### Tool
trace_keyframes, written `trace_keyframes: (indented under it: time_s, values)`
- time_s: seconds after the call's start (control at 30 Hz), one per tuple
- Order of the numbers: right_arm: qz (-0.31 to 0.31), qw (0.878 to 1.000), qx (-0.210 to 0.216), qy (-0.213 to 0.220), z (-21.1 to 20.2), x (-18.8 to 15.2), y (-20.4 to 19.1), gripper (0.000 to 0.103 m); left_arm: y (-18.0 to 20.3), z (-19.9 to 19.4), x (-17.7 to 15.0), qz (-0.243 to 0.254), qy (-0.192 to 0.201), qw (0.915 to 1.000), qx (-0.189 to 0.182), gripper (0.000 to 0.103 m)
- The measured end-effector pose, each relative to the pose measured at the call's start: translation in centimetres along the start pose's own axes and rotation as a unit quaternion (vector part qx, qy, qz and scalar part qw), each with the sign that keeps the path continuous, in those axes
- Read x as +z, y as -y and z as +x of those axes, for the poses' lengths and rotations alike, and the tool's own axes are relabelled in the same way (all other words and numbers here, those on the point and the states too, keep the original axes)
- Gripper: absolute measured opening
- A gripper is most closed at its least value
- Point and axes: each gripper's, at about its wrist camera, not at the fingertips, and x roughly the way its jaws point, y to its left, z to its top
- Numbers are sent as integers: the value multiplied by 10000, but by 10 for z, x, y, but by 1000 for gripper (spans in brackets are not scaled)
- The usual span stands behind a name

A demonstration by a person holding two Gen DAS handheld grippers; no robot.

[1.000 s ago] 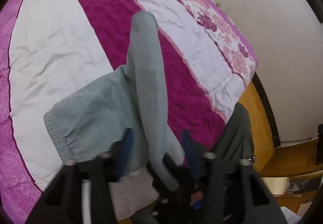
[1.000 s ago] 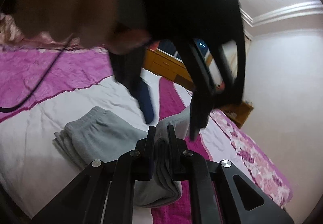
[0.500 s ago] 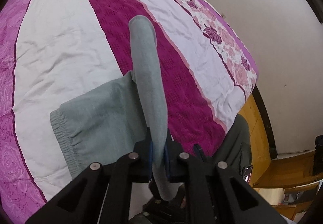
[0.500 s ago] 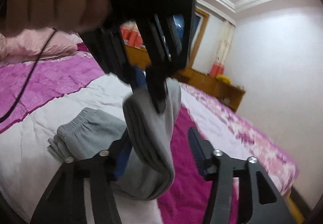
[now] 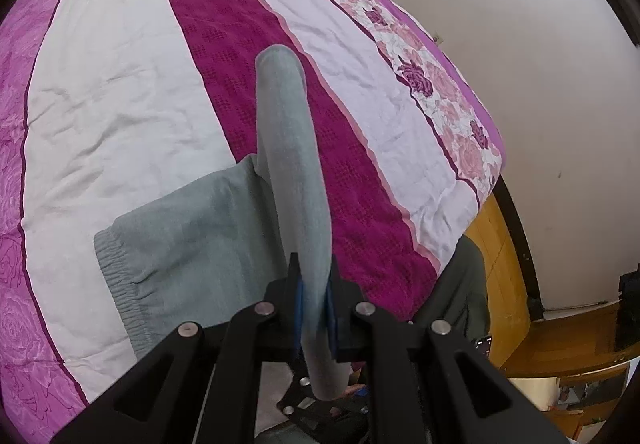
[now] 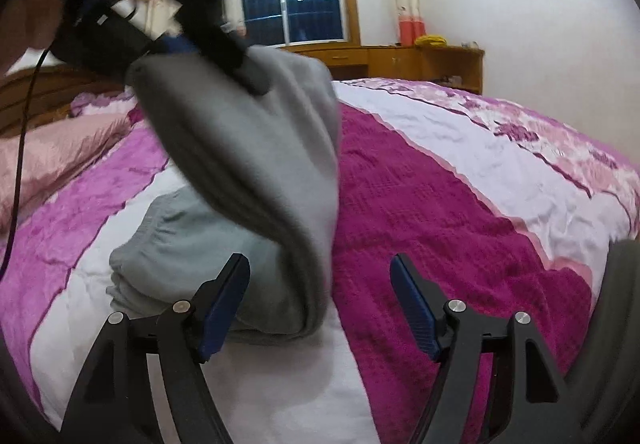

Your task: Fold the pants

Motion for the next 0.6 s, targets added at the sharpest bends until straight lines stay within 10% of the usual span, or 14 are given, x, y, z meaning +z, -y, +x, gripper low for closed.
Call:
trace_keyframes:
  time_s: [0.23, 0.4, 0.6]
  values:
    - [85, 9999, -54, -54, 13, 2, -1, 67, -7, -6, -6, 0, 198, 9998, 79, 10]
    - [1262, 9907, 94, -508, 24, -11, 46, 78, -39, -18, -21, -226, 407, 9989, -83, 9]
    - [809, 9954, -5, -504, 22, -12, 29, 78, -85, -19, -53, -635, 773, 9949, -88, 9]
